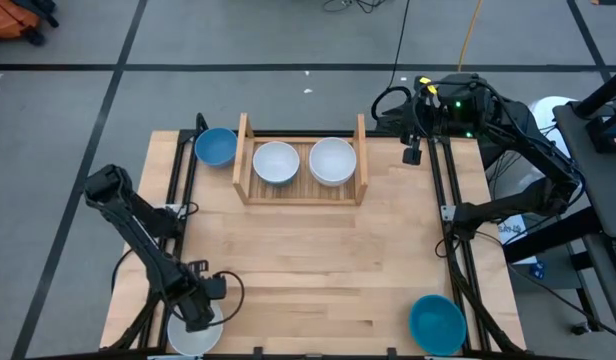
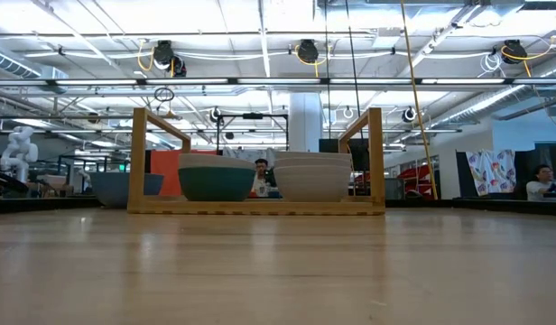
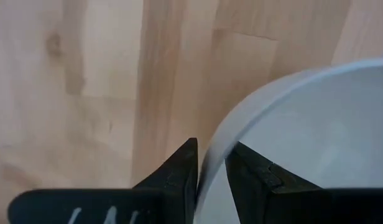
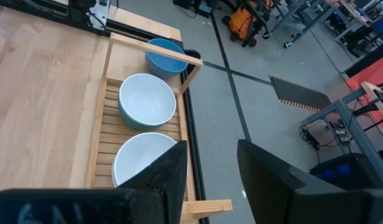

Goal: Place and stack bowls onto a shelf
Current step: Stack the white bowl on top of the white bowl on the shelf

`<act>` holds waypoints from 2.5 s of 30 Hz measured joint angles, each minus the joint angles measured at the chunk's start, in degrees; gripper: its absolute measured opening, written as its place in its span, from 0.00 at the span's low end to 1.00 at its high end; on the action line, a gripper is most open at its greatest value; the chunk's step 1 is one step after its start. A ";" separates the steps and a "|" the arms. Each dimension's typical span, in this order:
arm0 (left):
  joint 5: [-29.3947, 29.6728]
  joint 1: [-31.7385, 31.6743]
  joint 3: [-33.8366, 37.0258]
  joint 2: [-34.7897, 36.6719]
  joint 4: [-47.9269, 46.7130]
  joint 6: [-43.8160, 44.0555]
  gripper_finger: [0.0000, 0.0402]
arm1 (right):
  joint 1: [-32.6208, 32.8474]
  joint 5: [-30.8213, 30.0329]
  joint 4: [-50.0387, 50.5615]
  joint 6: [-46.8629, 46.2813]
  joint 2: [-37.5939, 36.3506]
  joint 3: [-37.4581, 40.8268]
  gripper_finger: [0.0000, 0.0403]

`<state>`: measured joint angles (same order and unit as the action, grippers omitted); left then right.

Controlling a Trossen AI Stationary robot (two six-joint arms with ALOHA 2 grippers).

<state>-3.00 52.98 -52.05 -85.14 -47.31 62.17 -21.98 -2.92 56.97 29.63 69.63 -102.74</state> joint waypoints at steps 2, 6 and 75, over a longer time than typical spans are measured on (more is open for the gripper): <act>-0.06 -0.21 1.31 0.00 1.94 1.38 0.21 | 0.00 0.00 0.00 0.00 0.00 0.00 0.34; -0.19 -1.04 2.98 0.00 1.59 4.79 0.21 | 0.00 0.00 0.02 0.00 0.00 0.00 0.34; 3.83 -92.02 -46.95 -10.24 -24.80 -41.38 0.01 | -0.07 -0.28 -0.05 -0.44 -0.04 0.02 0.34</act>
<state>0.83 -39.04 -99.00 -95.38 -72.11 20.79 -22.04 -3.20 56.92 29.19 69.58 -102.72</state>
